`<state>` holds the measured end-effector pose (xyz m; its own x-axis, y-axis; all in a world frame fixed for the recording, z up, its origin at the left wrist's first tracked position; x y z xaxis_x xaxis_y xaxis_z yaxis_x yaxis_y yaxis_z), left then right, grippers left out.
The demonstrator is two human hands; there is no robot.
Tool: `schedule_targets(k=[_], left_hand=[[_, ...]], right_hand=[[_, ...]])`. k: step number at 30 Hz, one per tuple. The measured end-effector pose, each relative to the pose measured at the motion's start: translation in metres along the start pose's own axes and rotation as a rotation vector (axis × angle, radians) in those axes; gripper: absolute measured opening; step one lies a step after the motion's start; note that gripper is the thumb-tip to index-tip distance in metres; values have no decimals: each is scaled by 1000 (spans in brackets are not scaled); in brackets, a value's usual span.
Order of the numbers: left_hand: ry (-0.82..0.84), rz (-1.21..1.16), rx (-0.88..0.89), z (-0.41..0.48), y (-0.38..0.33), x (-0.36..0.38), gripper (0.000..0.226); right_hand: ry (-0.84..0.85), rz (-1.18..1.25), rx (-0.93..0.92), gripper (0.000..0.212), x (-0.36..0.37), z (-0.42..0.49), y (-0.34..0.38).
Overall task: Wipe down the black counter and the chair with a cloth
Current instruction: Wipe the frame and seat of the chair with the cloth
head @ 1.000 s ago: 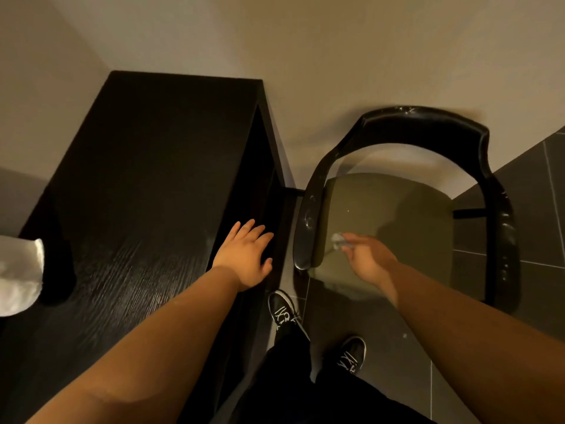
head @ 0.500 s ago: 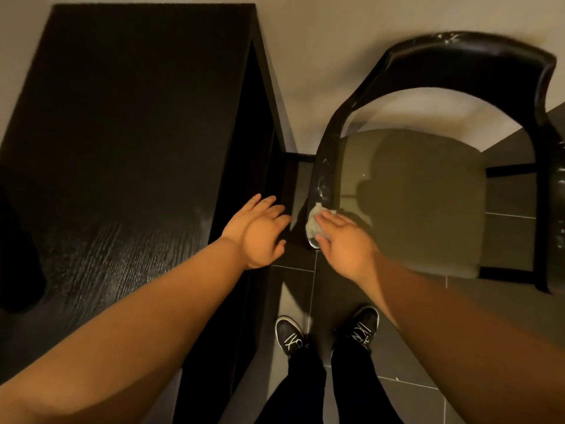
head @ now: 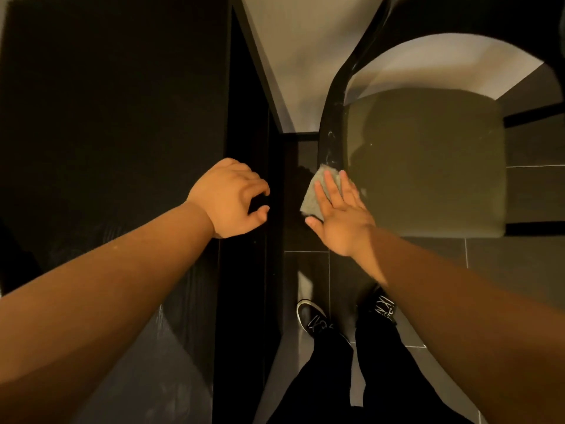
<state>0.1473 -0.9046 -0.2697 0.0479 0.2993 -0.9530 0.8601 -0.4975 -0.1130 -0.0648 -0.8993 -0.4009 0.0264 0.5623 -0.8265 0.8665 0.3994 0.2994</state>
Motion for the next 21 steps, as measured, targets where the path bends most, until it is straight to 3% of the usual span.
schedule_targets(k=[8, 16, 21], left_hand=[[-76, -76, -12, -1, 2, -2, 46], [-133, -75, -55, -1, 6, -2, 51], [-129, -54, -177, -1, 8, -10, 60]], right_hand=[[-83, -106, -142, 83, 14, -2, -6], [-160, 6, 20, 83, -6, 26, 2], [-74, -5, -96, 80, 8, -12, 3]])
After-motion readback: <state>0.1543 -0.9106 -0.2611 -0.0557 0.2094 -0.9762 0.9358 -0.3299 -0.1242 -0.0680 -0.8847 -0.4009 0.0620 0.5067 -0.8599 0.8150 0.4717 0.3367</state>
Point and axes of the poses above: each hand's wrist, its own z-axis towards the middle knuckle, its own x-axis out of the palm, y = z × x, the point moved 6 cm from there along z, towards the middle knuckle
